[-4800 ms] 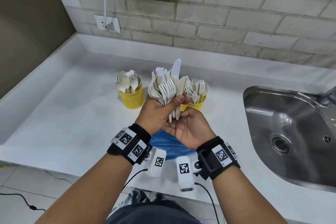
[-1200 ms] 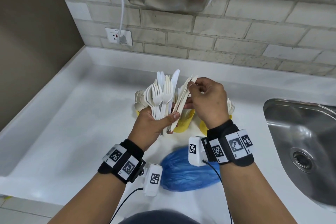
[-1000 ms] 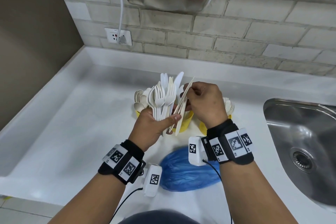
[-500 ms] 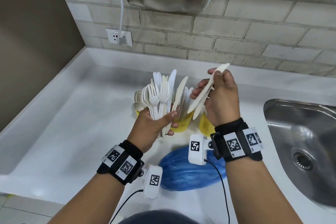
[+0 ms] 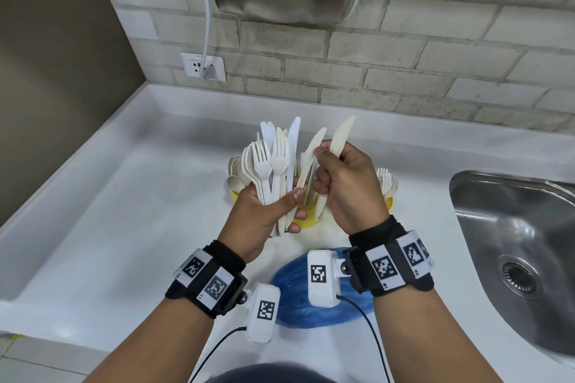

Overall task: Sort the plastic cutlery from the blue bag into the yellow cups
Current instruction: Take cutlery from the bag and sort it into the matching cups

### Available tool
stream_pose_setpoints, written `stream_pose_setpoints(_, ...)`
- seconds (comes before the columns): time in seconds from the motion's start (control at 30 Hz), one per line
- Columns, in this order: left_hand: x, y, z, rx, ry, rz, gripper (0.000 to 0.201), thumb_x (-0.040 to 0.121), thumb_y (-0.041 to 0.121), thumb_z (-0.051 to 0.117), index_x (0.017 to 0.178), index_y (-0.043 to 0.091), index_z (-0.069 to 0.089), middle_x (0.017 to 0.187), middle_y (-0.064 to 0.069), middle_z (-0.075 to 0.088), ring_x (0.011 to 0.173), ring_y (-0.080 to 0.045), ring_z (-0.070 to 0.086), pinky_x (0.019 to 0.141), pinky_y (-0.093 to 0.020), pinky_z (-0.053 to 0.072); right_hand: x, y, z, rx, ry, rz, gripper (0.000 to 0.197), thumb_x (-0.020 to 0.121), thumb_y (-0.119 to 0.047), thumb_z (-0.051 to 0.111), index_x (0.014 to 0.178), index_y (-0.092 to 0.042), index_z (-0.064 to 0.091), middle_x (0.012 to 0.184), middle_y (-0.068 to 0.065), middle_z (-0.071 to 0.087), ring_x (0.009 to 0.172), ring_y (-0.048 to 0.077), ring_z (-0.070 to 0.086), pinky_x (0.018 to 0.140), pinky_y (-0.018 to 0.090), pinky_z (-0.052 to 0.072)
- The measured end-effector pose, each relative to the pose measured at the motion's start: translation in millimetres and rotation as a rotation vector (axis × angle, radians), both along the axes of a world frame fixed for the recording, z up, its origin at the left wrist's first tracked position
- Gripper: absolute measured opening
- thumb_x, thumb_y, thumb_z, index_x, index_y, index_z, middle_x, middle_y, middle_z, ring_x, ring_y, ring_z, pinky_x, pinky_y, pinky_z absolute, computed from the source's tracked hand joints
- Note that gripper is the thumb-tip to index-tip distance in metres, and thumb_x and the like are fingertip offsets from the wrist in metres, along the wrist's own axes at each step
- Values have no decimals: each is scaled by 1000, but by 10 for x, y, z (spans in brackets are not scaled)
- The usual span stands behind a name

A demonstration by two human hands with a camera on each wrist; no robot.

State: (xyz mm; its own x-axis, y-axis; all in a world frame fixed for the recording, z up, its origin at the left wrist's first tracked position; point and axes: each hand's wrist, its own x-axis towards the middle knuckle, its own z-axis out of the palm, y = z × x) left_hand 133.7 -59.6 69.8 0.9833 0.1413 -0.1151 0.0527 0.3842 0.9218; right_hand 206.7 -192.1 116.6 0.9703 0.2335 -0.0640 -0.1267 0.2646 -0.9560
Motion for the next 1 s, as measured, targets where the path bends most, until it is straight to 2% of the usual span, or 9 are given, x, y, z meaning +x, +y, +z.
stream_pose_setpoints(0.17,0,20,37,-25,-9,-4,25,86,18,72,108,8,70,88,-12,70,69,-22,68,58,-33,59,5,-10,31,128,84,43,11,101,-7,57,91,-5,60,65,3,38,53,16,30,49,29,26)
stream_pose_setpoints(0.23,-5,8,56,-36,-24,-23,24,87,17,70,109,7,69,89,-14,69,68,-23,67,57,-32,57,-3,-7,7,37,43,91,13,101,-13,60,97,-1,66,64,8,40,52,17,34,50,29,31)
stream_pose_setpoints(0.37,-4,9,80,-2,-33,-35,26,87,20,69,111,7,71,89,-12,72,65,-22,67,58,-32,59,-3,29,-12,-82,-64,71,23,105,-18,56,87,-12,69,72,15,46,53,17,41,56,33,39)
stream_pose_setpoints(0.47,-2,42,68,27,-30,-23,25,86,21,71,108,10,73,87,-9,73,64,-23,66,58,-33,60,53,25,6,1,-33,2,28,107,-22,51,82,-14,62,73,6,54,61,18,51,66,38,50)
stream_pose_setpoints(0.57,-8,56,65,57,-35,-21,22,86,20,71,107,11,73,86,-5,73,63,-23,65,58,-33,58,113,-25,63,146,-13,-56,30,108,-27,45,85,-12,56,77,11,61,72,28,62,73,45,51)
stream_pose_setpoints(0.63,-10,64,62,75,-47,-29,21,87,19,71,107,11,74,85,-3,73,62,-23,64,58,-33,57,138,-57,139,214,-41,-94,30,112,-24,37,90,-10,52,72,12,59,65,29,61,68,42,55)
stream_pose_setpoints(0.7,-11,71,64,91,-58,-39,18,88,18,71,105,12,75,85,-2,72,62,-24,63,58,-33,56,151,-86,218,221,-101,-120,29,113,-24,35,92,-10,50,63,7,46,51,23,48,58,36,50)
stream_pose_setpoints(0.83,-10,72,72,134,-69,-67,18,87,20,72,104,14,76,87,-5,71,63,-23,63,59,-34,56,169,-133,289,3,-230,-79,20,107,-23,51,92,-15,61,58,-5,31,49,13,26,50,28,30)
stream_pose_setpoints(1.0,-9,53,76,179,-71,-87,12,89,19,73,99,22,79,95,-10,75,64,-23,65,63,-36,57,127,-169,362,-293,-395,73,8,97,-19,69,89,-18,73,56,-12,44,46,10,35,49,24,32)
